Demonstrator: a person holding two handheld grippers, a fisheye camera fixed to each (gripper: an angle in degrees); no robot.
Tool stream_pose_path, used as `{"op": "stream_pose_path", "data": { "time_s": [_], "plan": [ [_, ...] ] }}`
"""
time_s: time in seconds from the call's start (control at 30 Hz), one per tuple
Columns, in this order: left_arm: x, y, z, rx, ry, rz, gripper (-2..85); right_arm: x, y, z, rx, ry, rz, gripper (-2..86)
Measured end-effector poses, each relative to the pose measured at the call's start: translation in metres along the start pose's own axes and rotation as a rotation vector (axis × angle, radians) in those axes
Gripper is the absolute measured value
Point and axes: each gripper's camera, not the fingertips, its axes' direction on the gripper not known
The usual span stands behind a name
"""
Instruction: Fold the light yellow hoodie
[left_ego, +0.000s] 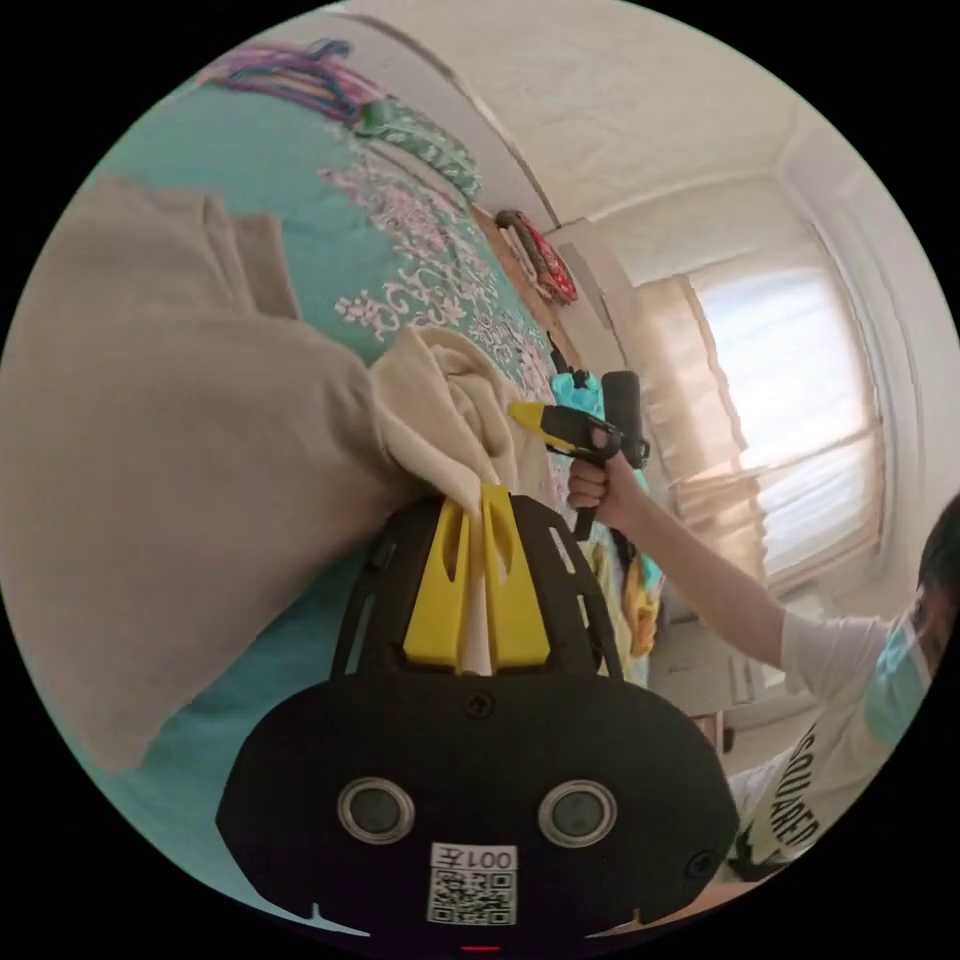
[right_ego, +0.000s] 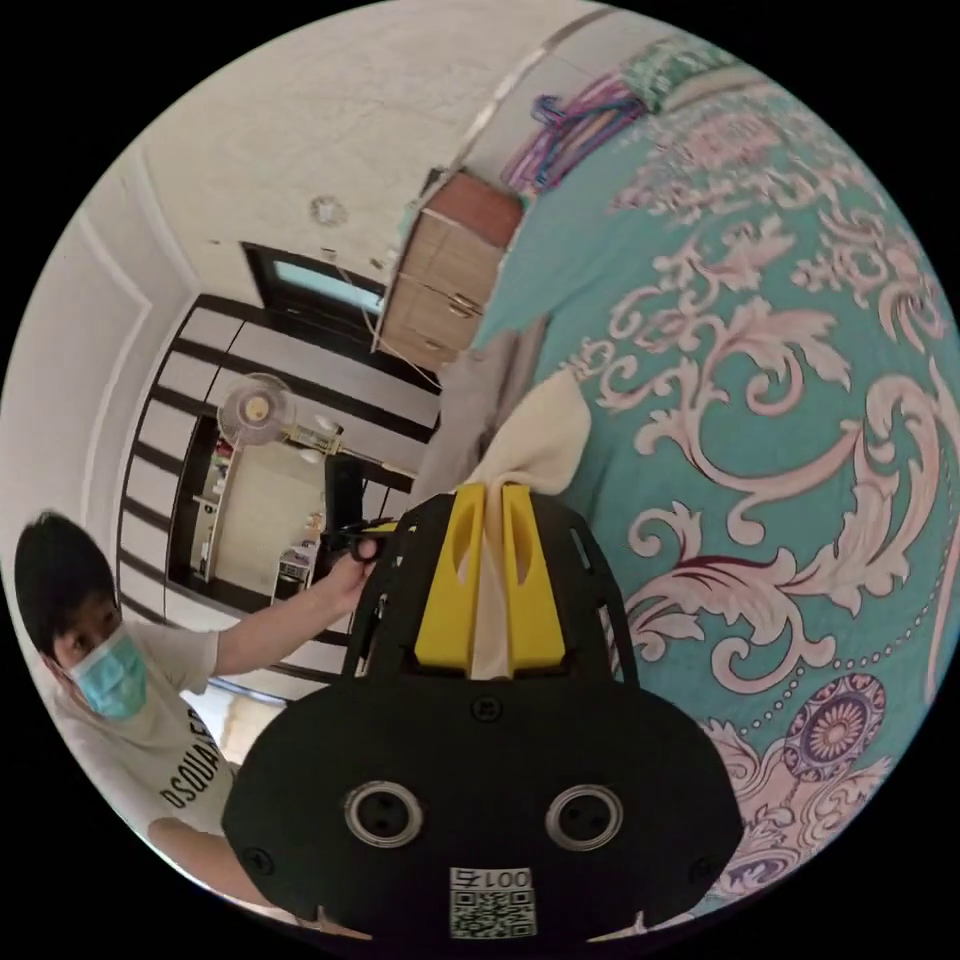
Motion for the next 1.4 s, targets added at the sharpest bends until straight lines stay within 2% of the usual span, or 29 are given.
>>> {"op": "stream_pose_path", "data": {
  "time_s": [0.13,0.27,0.37,0.6,0.7,0.77,0.87,1.0,1.07,1.17,1.27,1.4],
  "plan": [
    [0.005,0.012,-0.028,-0.018,-0.028,0.137,-1.0,-0.044,0.011,-0.037,-0.017,-0.048,-0.119,1.8],
    [-0.012,0.017,-0.052,0.111,0.073,0.124,-1.0,-0.072,0.02,-0.065,0.034,-0.079,-0.154,1.3],
    [-0.023,0.019,-0.049,0.095,0.101,0.118,-0.9,-0.089,0.021,-0.068,0.042,-0.055,-0.141,1.2],
    [0.0,0.061,-0.073,0.095,-0.018,0.327,-0.8,-0.172,0.048,-0.072,-0.023,0.05,-0.284,0.9],
    [0.025,0.105,-0.091,0.055,-0.037,0.482,-0.8,-0.223,0.094,-0.076,-0.057,0.072,-0.392,0.8],
    [0.05,0.156,-0.094,-0.031,-0.02,0.617,-0.8,-0.263,0.152,-0.072,-0.118,0.05,-0.48,0.9],
    [0.069,0.235,-0.074,-0.177,-0.04,0.715,-0.6,-0.289,0.243,-0.049,-0.193,0.084,-0.485,0.9],
    [0.056,0.33,-0.022,-0.455,-0.164,0.684,0.7,-0.281,0.35,0.008,-0.414,0.314,-0.354,1.1],
    [0.035,0.37,-0.003,-0.543,-0.162,0.558,1.5,-0.276,0.397,0.036,-0.542,0.476,-0.301,1.3],
    [0.023,0.377,-0.003,-0.466,-0.138,0.425,2.4,-0.29,0.412,0.039,-0.494,0.539,-0.272,1.7],
    [0.019,0.356,0.001,-0.36,-0.235,0.38,2.5,-0.314,0.392,0.032,-0.384,0.558,-0.272,2.9],
    [0.012,0.332,0.022,-0.313,-0.238,0.317,3.1,-0.331,0.364,0.047,-0.359,0.569,-0.295,5.5]
  ]
}}
